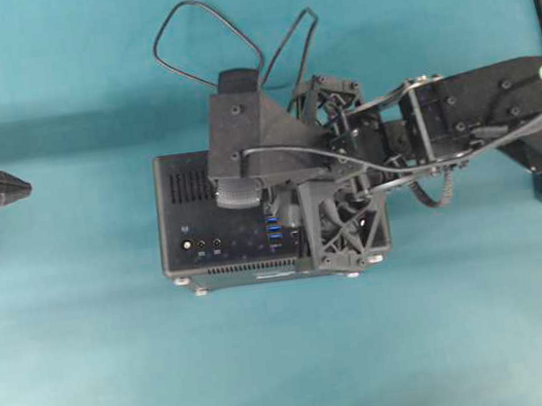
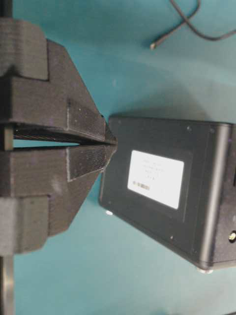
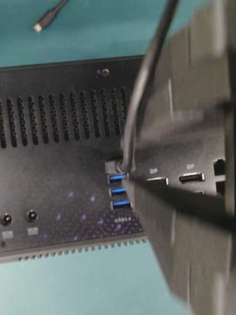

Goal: Insert the USB into the PC box with both arms.
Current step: 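Open the right gripper and lift it away to the right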

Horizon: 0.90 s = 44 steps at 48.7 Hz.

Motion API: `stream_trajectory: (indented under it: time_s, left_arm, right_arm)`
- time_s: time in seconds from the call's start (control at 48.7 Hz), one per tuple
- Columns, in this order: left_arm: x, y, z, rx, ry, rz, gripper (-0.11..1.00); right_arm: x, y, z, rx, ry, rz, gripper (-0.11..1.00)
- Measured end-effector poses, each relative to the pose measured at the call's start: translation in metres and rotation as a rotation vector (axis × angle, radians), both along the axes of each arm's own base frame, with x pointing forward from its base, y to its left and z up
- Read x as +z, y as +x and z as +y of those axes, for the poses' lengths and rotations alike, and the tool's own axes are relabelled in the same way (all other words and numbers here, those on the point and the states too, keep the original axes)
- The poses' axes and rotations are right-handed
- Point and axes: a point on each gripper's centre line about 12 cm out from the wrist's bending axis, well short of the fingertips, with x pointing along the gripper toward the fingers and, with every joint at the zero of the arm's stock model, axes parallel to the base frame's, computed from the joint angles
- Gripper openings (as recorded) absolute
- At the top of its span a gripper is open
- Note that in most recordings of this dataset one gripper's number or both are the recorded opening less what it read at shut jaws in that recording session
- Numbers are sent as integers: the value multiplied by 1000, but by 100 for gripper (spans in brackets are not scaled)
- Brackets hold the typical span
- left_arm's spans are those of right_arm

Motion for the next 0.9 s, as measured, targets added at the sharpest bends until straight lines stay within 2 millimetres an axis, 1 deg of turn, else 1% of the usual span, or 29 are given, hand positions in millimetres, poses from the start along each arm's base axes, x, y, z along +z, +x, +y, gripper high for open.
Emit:
stream_trajectory:
  time_s: [0.062,0.185,0.329,0.472,0.596,0.74,0.842,0.904]
  left_arm:
    - [1,0,0,0,-2,-2,0]
    - [1,0,0,-2,0,-3,0]
    - [0,0,0,-2,-2,-3,0]
    - [1,-1,0,0,-2,-6,0]
    - [1,-1,0,-1,-3,-8,0]
    - [2,-2,0,1,-4,-15,0]
    - [3,-2,0,4,-10,-18,0]
    - [3,-2,0,6,-20,-17,0]
  right_arm:
    - [1,0,-1,-2,0,-2,56]
    - [2,-1,-1,-2,2,0,64]
    - [8,-5,-1,-2,3,-12,65]
    - [18,-14,-2,-1,7,-36,66]
    - [22,-21,-2,2,19,-65,72]
    - [25,-30,0,18,36,-143,81]
    - [27,-39,0,27,47,-214,82]
    - [32,-49,-1,34,55,-270,82]
